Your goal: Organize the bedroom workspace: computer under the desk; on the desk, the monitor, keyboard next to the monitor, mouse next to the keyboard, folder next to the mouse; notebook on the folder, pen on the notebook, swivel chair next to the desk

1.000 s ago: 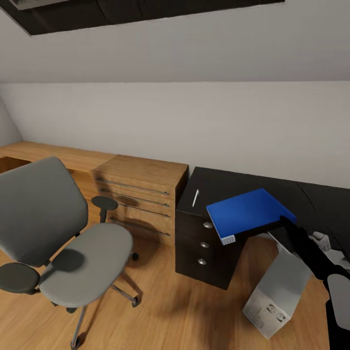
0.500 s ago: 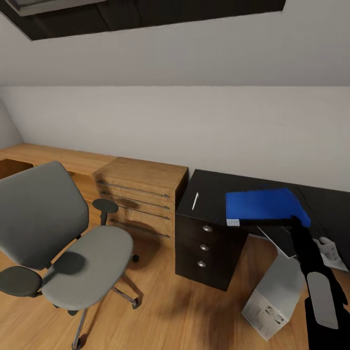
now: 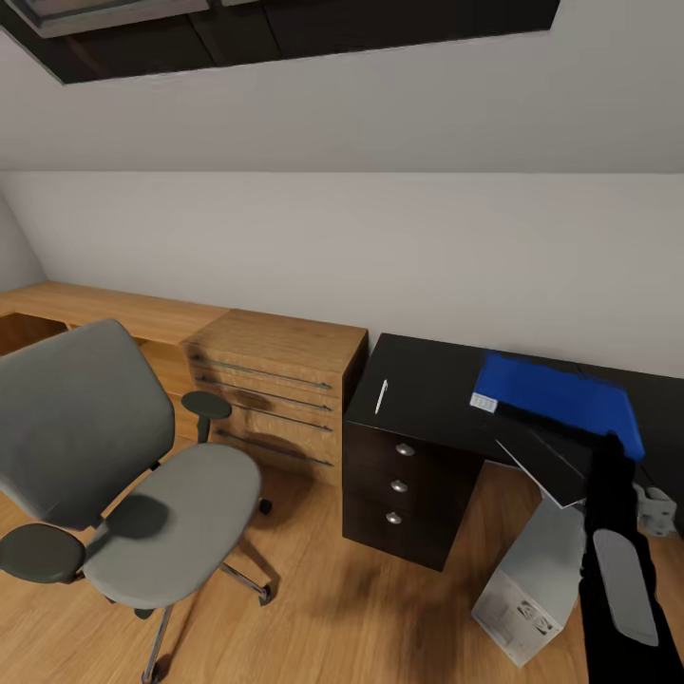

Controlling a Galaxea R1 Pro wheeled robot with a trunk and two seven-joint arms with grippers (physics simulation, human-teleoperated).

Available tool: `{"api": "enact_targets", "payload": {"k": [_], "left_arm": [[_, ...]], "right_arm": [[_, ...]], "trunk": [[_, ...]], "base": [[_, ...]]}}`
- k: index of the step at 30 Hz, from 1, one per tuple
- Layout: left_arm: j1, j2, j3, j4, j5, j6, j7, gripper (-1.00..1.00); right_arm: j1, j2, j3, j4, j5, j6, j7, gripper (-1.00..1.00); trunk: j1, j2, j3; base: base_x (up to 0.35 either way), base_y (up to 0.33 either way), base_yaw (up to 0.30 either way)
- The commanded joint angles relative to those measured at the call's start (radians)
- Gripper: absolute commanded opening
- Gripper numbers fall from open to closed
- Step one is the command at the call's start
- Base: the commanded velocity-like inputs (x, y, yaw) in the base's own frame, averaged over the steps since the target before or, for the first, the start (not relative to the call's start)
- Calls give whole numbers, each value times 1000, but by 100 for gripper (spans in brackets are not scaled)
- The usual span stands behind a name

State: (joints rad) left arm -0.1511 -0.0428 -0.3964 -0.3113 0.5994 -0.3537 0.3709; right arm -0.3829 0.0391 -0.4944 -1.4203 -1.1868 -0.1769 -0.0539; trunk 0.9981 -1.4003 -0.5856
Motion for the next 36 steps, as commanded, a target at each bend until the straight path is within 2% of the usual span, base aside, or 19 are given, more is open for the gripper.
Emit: {"api": "enact_targets", "payload": {"k": [1, 2, 5, 17, 23, 36], "left_arm": [[-1, 0, -9, 0, 6, -4, 7, 100], [-1, 0, -9, 0, 6, -4, 7, 100], [-1, 1, -9, 0, 6, -4, 6, 100], [-1, 1, -9, 0, 7, -4, 6, 100], [-1, -2, -9, 0, 7, -4, 6, 100], [-1, -6, -9, 0, 7, -4, 6, 100]], "right_arm": [[-1, 0, 5, -2, -31, -4, 10, -100], [-1, 0, 10, -4, -51, -5, 21, -100], [-1, 1, 15, -3, -67, -4, 30, -100], [0, 10, 27, 7, -66, -14, 49, -100], [-1, 4, 53, 82, -61, -31, 45, -100], [-9, -6, 51, 155, -61, -74, 32, -100]], "trunk": [[0, -1, -1], [0, -1, -1], [0, -1, -1], [0, -1, -1], [0, -1, -1], [0, -1, -1]], "base": [[0, 0, 0], [0, 0, 0], [0, 0, 0], [0, 0, -22], [0, 0, -224], [0, 0, -262]]}}
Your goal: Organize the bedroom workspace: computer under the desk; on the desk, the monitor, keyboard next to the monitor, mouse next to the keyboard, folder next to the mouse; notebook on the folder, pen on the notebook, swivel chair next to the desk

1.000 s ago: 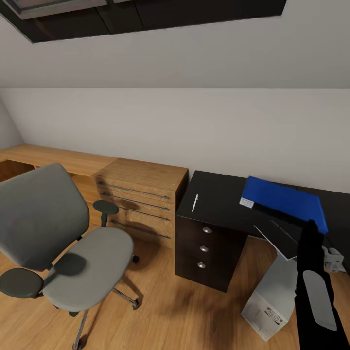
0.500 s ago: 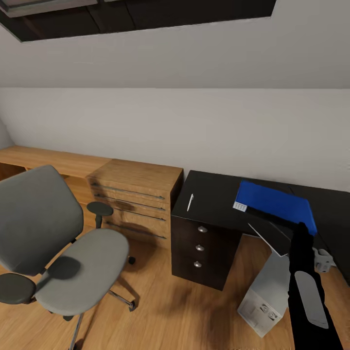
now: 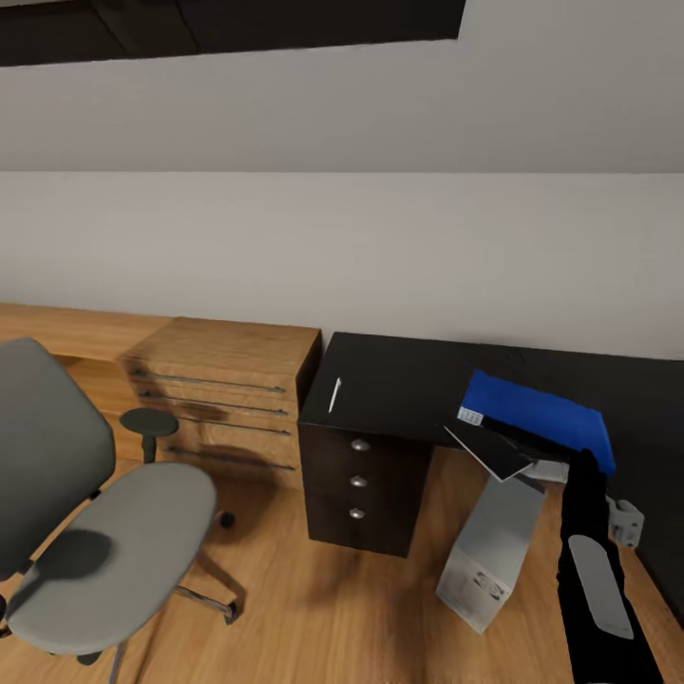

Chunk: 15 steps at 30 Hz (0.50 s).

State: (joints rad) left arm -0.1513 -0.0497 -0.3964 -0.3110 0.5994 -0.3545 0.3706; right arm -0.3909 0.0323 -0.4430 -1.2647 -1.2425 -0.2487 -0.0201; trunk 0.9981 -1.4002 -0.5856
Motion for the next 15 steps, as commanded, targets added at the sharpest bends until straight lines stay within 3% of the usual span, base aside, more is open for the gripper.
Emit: {"api": "enact_targets", "payload": {"k": [1, 8, 15], "left_arm": [[-1, 1, -9, 0, 7, -4, 7, 100], [-1, 1, -9, 0, 5, -4, 7, 100], [-1, 1, -9, 0, 5, -3, 7, 100]], "right_arm": [[-11, -10, -1, 20, -6, -11, -5, -100], [-83, -99, -2, 150, -11, -56, -60, -100], [-114, -123, -2, 190, -12, -68, -83, -100]], "trunk": [[0, -1, -1], [0, -1, -1], [0, -1, -1]], "base": [[0, 0, -264], [0, 0, -264], [0, 0, -264]]}}
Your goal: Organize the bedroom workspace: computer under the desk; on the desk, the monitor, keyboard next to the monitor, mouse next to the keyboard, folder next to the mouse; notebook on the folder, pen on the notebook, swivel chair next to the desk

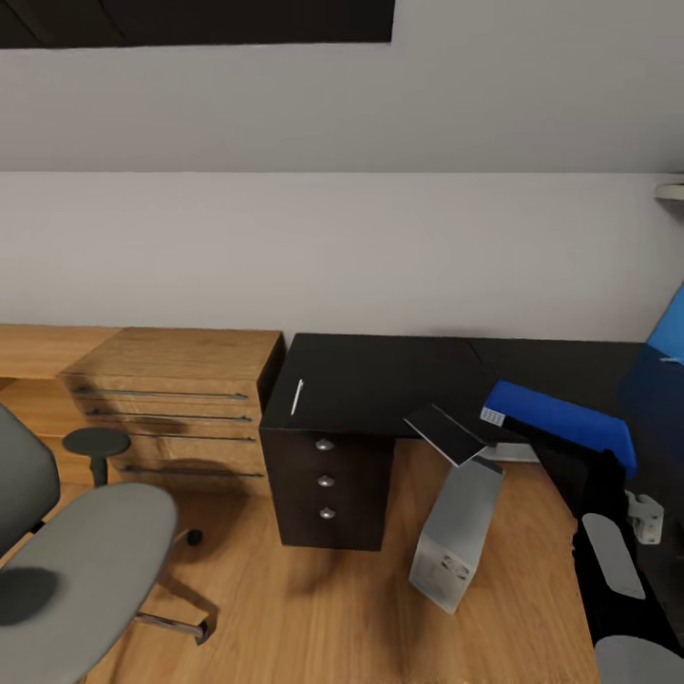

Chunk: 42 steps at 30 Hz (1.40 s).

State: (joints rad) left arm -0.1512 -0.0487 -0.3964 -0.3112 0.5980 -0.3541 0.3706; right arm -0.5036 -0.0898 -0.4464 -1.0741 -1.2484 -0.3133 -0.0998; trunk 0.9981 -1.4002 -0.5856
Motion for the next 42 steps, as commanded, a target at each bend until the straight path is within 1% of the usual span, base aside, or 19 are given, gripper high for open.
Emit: {"api": "enact_targets", "payload": {"k": [1, 3, 5, 6, 7, 8, 9, 11, 12, 13, 14, 19, 23, 25, 29, 30, 31, 36, 42], "left_arm": [[-1, 1, -9, 0, 6, -4, 7, 100], [-1, 0, -9, 0, 6, -4, 6, 100], [-1, 0, -9, 0, 5, -3, 6, 100], [-1, -1, -9, 0, 5, -3, 6, 100], [-1, -2, -9, 0, 5, -3, 5, 100], [-1, -3, -9, 0, 5, -3, 5, 100], [-1, -6, -9, 0, 5, -3, 5, 100], [-1, -7, -10, 0, 5, -3, 5, 100], [-1, -8, -10, 0, 0, -3, 5, 100], [-1, -8, -10, 0, -6, -3, 5, 100], [-1, -8, -9, 0, -21, -4, 6, 100], [-1, -7, -9, 0, -28, -7, 8, 100], [-1, -8, -8, 0, -29, -10, 8, 100], [-1, -8, -7, 0, -29, -10, 8, 100], [-1, -8, -8, 0, -29, -11, 8, 100], [-1, -8, -8, 0, -29, -11, 8, 100], [-1, -8, -9, 0, -29, -11, 8, 100], [-1, -8, -9, 1, -30, -5, 7, 100], [-1, -7, -17, 1, -53, -4, 8, 100]], "right_arm": [[-27, -4, 1, 27, -5, -10, -3, -100], [-84, -20, 0, 94, -6, -22, -4, -100], [-186, -50, -1, 238, -7, -60, -3, -100], [-216, -57, -1, 282, -7, -76, -2, -100], [-313, -76, -1, 414, -7, -141, 4, -100], [-345, -81, -1, 454, -7, -166, 6, -100], [-486, -99, 0, 609, -9, -287, 37, -100], [-526, -101, -1, 651, -9, -326, 80, -100], [-541, -85, -3, 675, -10, -343, 124, -100], [-542, -71, -3, 685, -9, -345, 132, -100], [-545, -44, -3, 717, -8, -348, 144, -100], [-546, -34, -4, 812, -9, -348, 158, -100], [-546, -27, -4, 834, -10, -355, 163, -100], [-546, -16, -4, 836, -10, -378, 164, -100], [-545, 26, -5, 839, -10, -472, 164, -100], [-545, 41, -4, 839, -8, -486, 164, -100], [-544, 70, -3, 840, -7, -504, 167, -100], [-544, 77, -3, 841, -10, -500, 166, -100], [-544, 78, -2, 867, -8, -500, 171, -100]], "trunk": [[0, -1, -1], [0, -1, -1], [0, -1, -1], [0, -1, -1], [0, -1, -1], [0, -1, -1], [0, -1, -1], [0, -1, -1], [0, -1, 0], [0, -1, 0], [0, -1, 0], [0, -1, 3], [0, -1, 5], [0, -1, 6], [0, -1, 9], [0, -1, 9], [0, -1, 9], [0, -1, 9], [0, -1, 9]], "base": [[0, 0, -264], [0, 0, -264], [0, 0, -263], [0, 0, -263], [0, 0, -263], [0, 0, -263], [0, 0, -263], [0, 0, -250], [0, 0, -219], [0, 0, -216], [0, 0, -230], [0, 0, -240], [0, 0, -245], [0, 0, -247], [0, 0, -248], [0, 0, -225], [0, 0, -40], [107, 0, -10], [281, 0, -1]]}}
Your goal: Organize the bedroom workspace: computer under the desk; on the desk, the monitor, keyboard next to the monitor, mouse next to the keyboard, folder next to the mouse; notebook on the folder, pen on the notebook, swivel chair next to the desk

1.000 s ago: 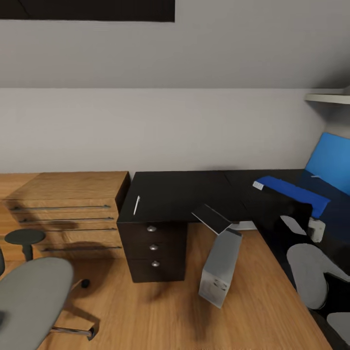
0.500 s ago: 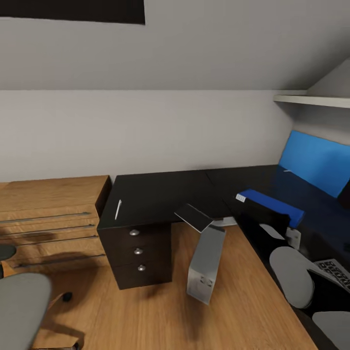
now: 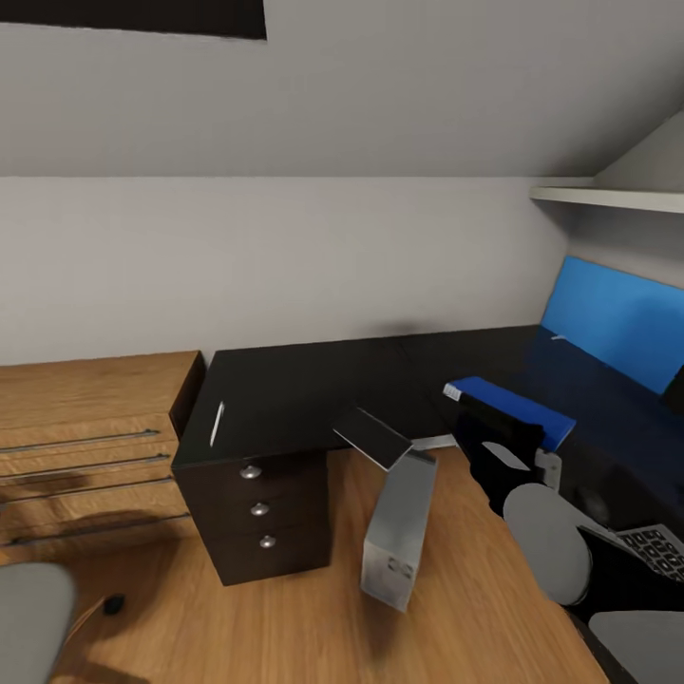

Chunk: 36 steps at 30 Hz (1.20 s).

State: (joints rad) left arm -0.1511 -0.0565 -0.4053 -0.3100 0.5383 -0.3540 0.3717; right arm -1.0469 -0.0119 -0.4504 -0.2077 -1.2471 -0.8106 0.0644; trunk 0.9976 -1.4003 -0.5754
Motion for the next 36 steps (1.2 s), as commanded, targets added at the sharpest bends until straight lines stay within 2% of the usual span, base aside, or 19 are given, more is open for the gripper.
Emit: {"api": "enact_targets", "payload": {"k": [1, 6, 15, 25, 30, 36], "left_arm": [[-1, 1, -9, 0, 5, -4, 7, 100], [-1, 0, -10, 0, 3, -6, 7, 100], [-1, 1, -9, 0, 2, -9, 9, 100], [-1, 1, -8, 0, 2, -13, 8, 100], [-1, 1, -6, -8, 6, -15, 11, 100], [-1, 1, -6, -11, 8, -16, 12, 100]], "right_arm": [[-1, -1, 2, 4, -8, -2, 11, -100], [0, -2, 2, 10, -7, -2, 38, -100], [1, -4, 2, 11, -10, -2, 42, -100], [2, -2, 2, 11, -12, -2, 42, -100], [2, 1, 2, 11, -13, -1, 42, -100], [2, 1, 2, 11, -14, -1, 41, -100]], "trunk": [[0, 0, -1], [0, 0, -1], [0, 0, -1], [0, 0, -1], [0, 0, -1], [23, -42, -20]], "base": [[262, 0, 0], [246, 0, 0], [27, 0, -4], [0, 0, -217], [0, 0, -52], [0, 0, -3]]}}
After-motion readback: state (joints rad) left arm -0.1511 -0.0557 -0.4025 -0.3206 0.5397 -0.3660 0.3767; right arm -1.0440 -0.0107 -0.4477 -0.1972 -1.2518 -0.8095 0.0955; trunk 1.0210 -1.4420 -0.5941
